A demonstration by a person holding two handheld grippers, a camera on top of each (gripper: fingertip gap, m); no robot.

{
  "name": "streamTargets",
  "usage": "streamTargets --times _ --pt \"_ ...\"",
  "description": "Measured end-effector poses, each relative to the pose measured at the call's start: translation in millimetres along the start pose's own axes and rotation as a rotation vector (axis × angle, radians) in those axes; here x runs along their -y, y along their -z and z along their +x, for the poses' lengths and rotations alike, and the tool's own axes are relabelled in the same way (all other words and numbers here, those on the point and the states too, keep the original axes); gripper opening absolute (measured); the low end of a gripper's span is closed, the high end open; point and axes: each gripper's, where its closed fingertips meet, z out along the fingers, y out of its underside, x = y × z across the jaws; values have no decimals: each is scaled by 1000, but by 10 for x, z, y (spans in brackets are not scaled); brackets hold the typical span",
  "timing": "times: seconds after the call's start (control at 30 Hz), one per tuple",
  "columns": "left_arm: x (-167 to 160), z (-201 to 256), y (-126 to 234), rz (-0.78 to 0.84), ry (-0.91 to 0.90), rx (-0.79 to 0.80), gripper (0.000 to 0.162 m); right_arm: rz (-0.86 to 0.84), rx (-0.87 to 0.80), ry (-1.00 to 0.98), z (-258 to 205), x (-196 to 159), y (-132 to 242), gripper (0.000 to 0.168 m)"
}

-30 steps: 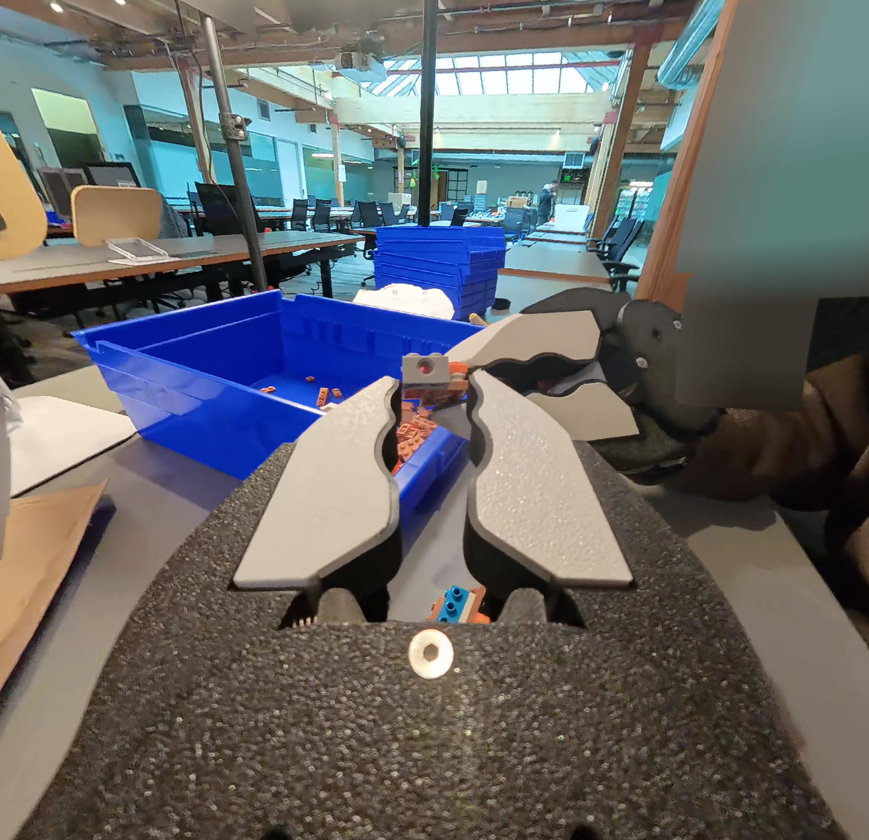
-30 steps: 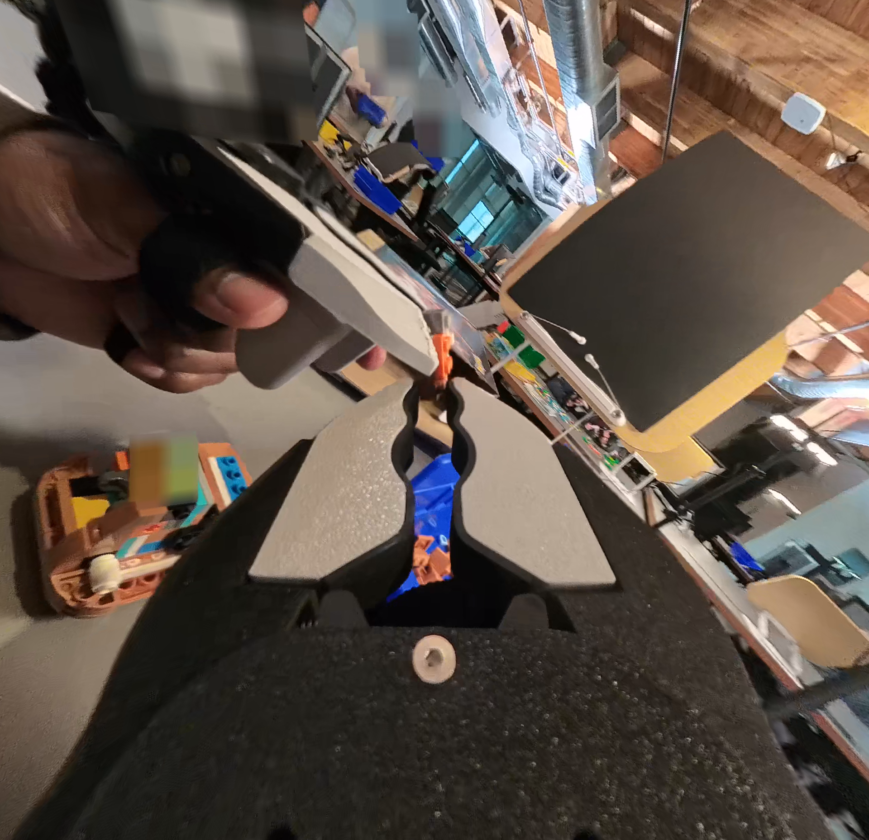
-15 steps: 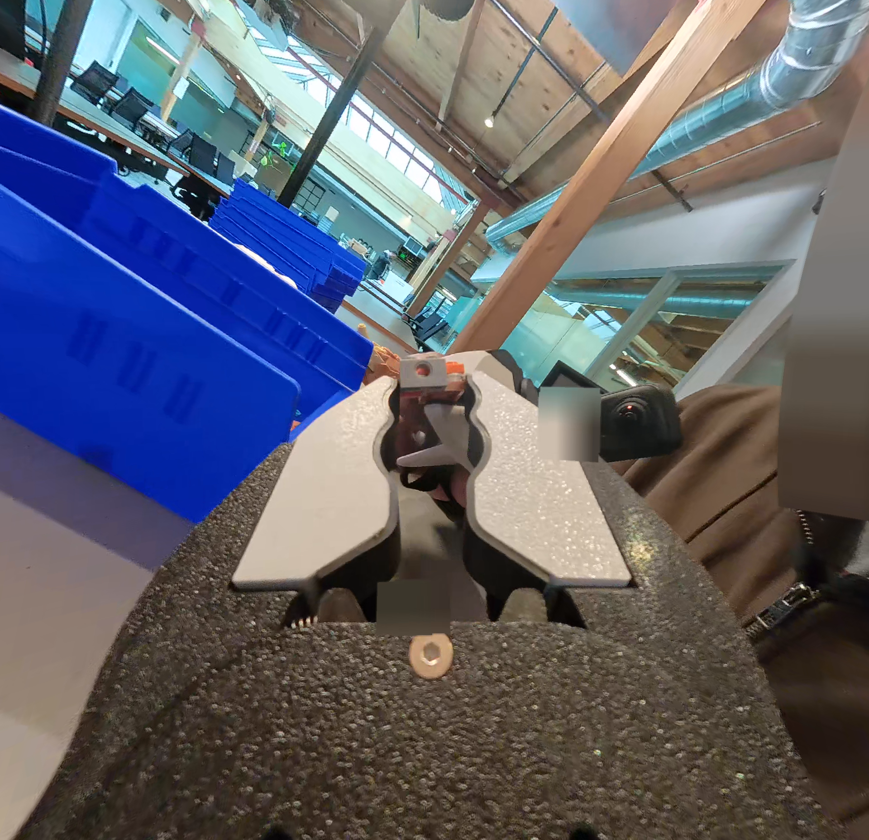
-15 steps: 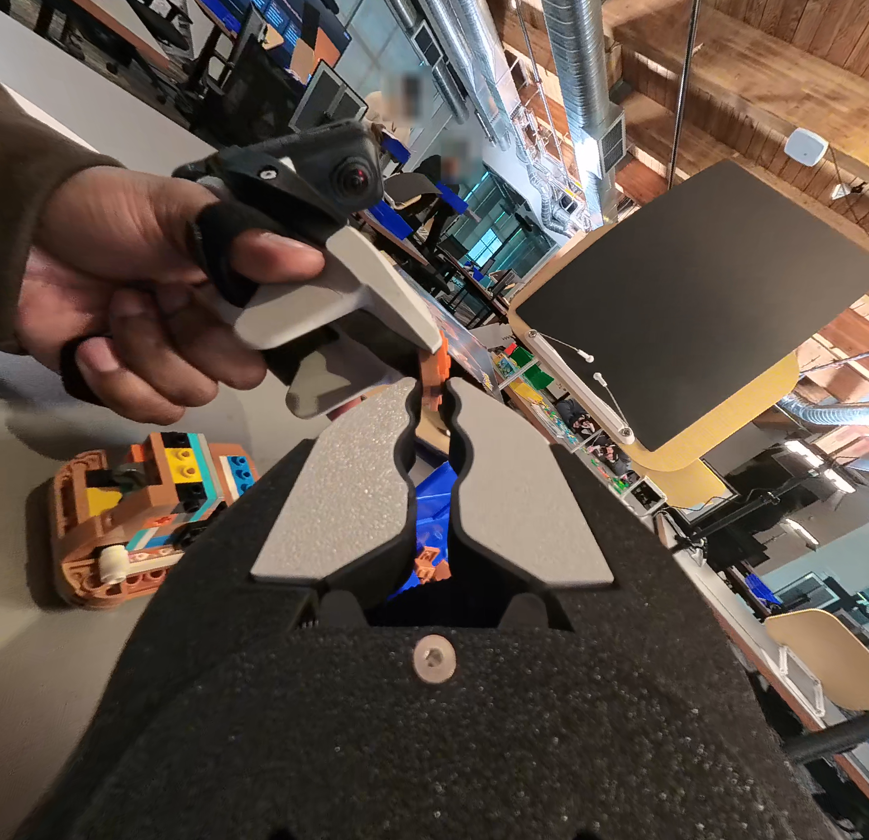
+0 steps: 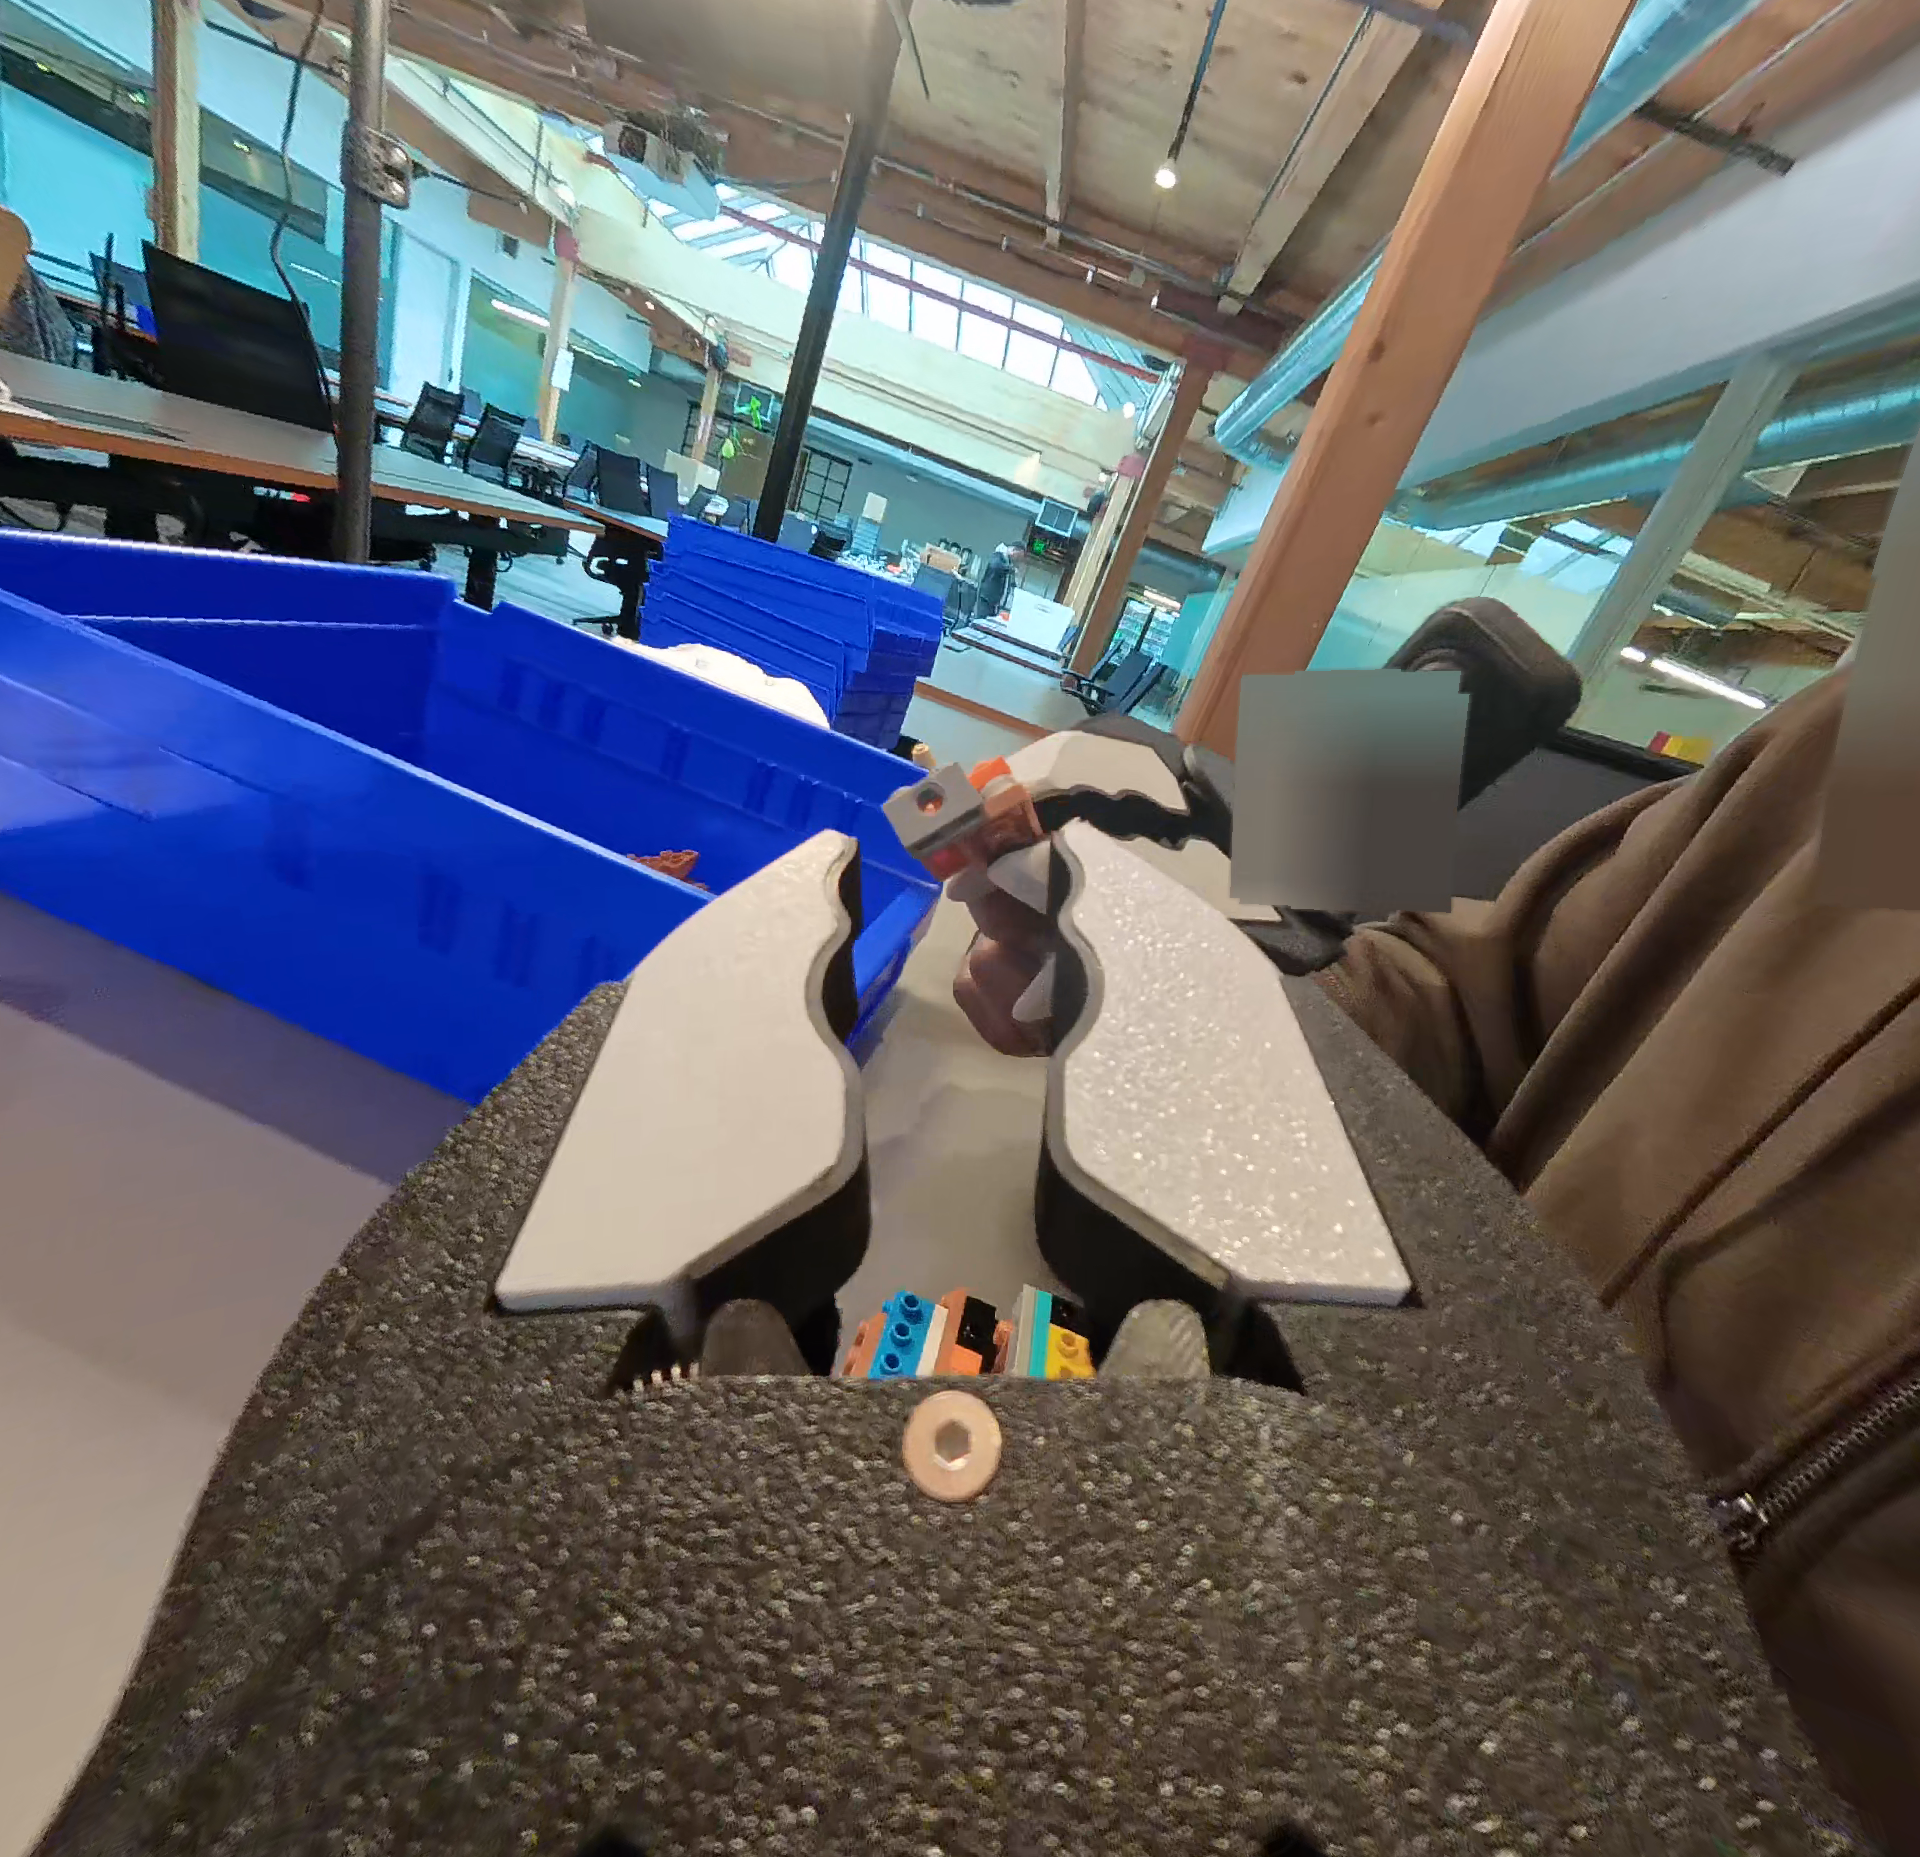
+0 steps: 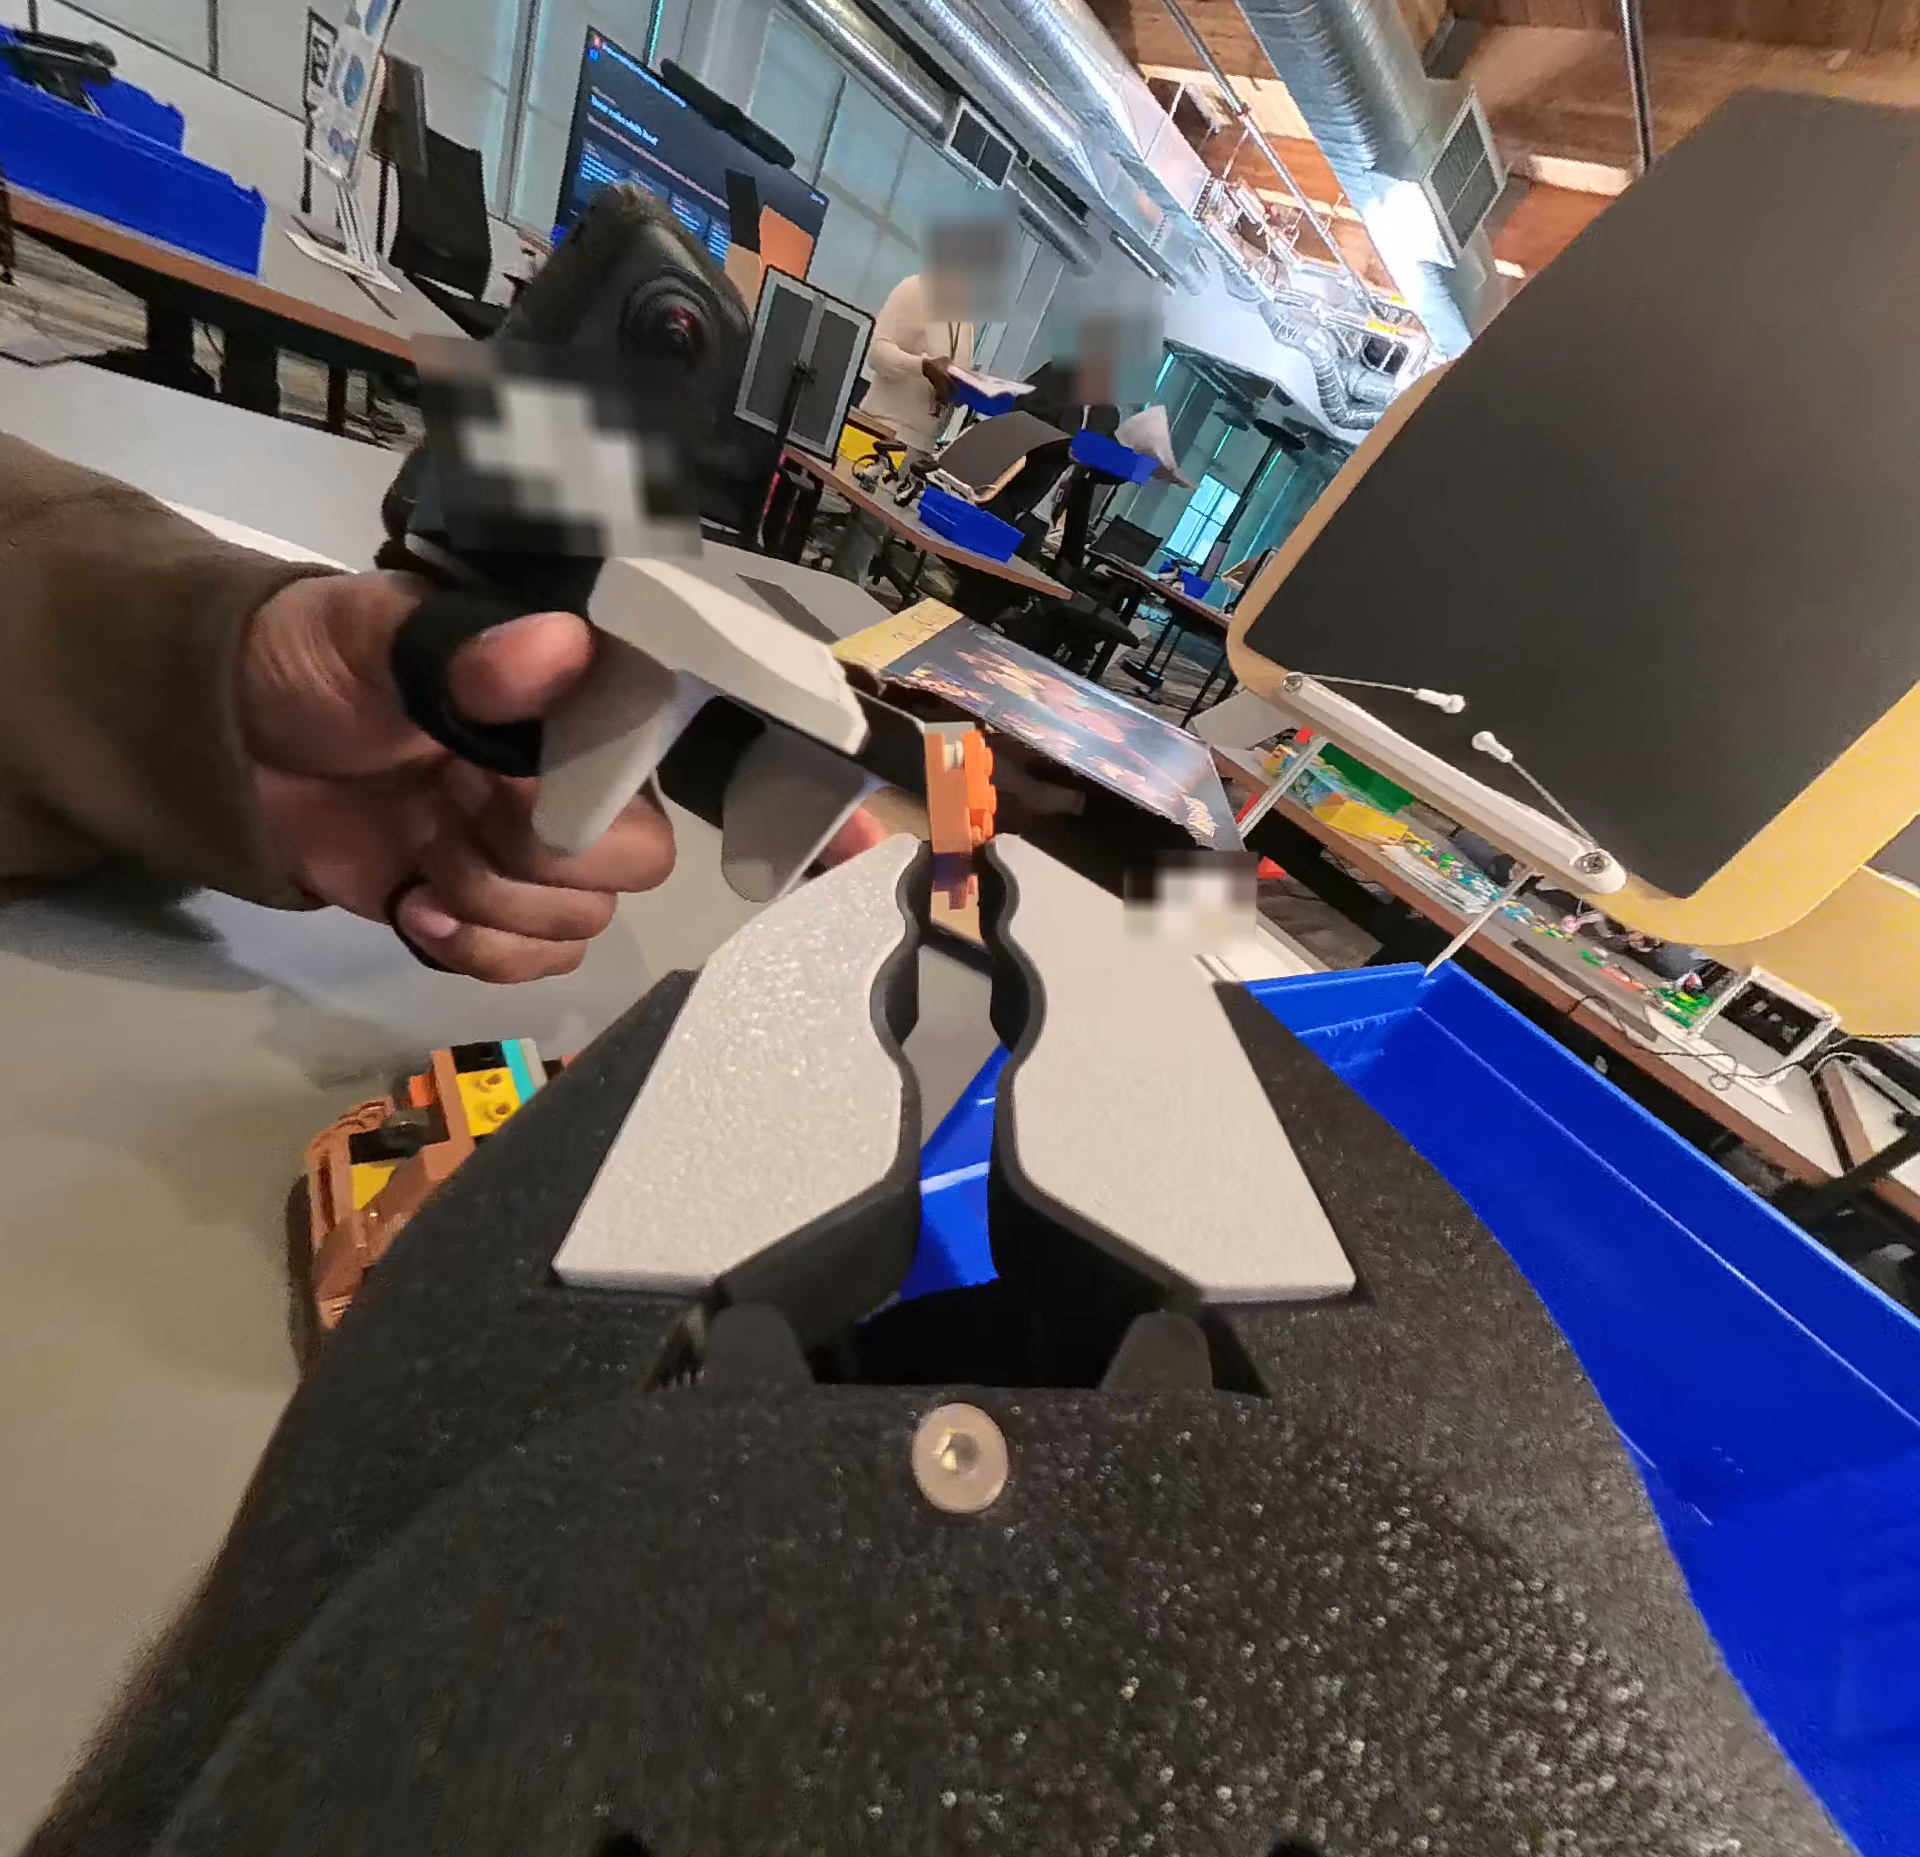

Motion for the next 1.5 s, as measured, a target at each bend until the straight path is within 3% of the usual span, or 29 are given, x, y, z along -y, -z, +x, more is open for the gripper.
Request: streamTargets --times 0.13,0.37,0.6,0.9,1.07,1.23,1.5 --pt "-46 8 -44 -8 43 10 37 -8 -33 57 18 -16 -2 7" --pt "-100 10 -94 2 151 7 39 -37 -150 405 -49 -17 -12 7" --pt "-105 65 -100 3 69 12 27 -13 -142 417 -106 -1 -17 7" --pt "32 87 5 -65 -425 105 26 91 84 149 -135 173 80 11" --pt "-59 43 31 -199 -746 166 26 91 150 69 -125 227 105 14" --pt "-239 139 -34 -308 -885 133 26 59 188 152 -232 204 96 17" --pt "-263 178 -39 -293 -983 126 26 50 239 123 -254 192 119 19"
